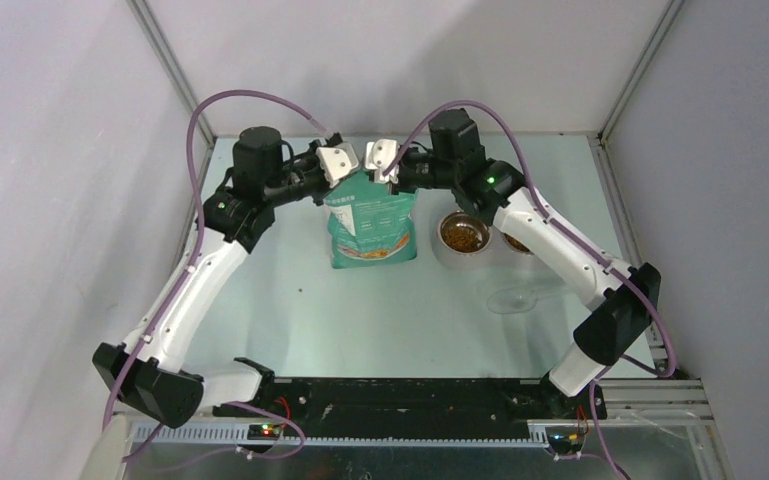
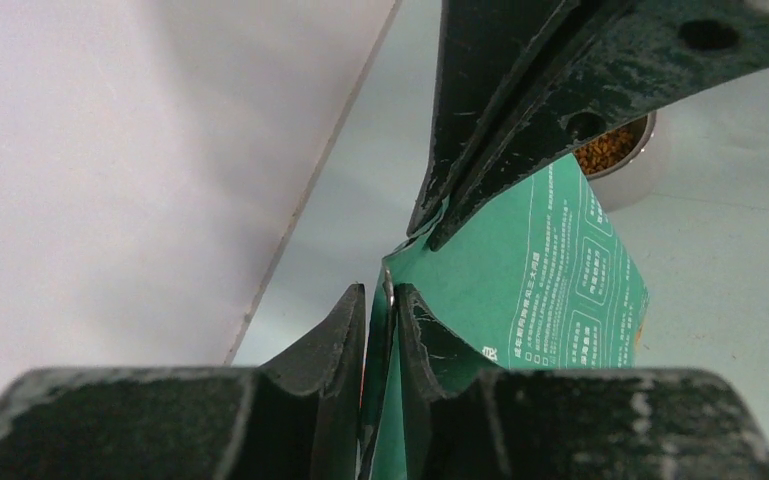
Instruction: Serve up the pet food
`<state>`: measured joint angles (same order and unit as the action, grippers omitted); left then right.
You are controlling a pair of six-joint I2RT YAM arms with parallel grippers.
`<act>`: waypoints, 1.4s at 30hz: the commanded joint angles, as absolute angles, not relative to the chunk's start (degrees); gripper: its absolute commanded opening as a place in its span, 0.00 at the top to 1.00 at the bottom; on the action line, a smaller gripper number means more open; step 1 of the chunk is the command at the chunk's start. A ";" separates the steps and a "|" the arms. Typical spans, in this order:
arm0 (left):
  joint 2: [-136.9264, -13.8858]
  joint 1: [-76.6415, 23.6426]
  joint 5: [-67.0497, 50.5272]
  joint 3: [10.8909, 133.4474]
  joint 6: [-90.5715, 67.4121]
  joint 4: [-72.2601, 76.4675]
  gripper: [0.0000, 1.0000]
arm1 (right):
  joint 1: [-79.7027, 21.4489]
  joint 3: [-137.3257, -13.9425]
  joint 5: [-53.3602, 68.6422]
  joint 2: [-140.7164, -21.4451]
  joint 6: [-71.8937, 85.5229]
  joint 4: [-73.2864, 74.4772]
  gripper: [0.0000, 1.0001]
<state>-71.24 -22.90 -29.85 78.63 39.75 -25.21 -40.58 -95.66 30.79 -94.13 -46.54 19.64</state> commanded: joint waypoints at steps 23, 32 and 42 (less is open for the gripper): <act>-71.93 -19.91 -19.80 83.58 44.47 -35.13 0.94 | -37.82 -99.53 32.16 -93.81 -42.03 20.73 1.00; -69.21 -16.75 -21.15 82.58 45.10 -37.28 0.95 | -36.58 -100.79 33.11 -94.17 -42.38 23.20 1.00; -69.18 -16.61 -23.82 82.98 44.22 -37.13 1.00 | -33.81 -112.28 33.71 -100.36 -47.47 43.52 0.87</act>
<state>-70.89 -18.26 -28.40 81.34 44.01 -36.95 -36.10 -107.96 34.81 -98.94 -45.54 34.20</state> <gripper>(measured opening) 0.011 0.228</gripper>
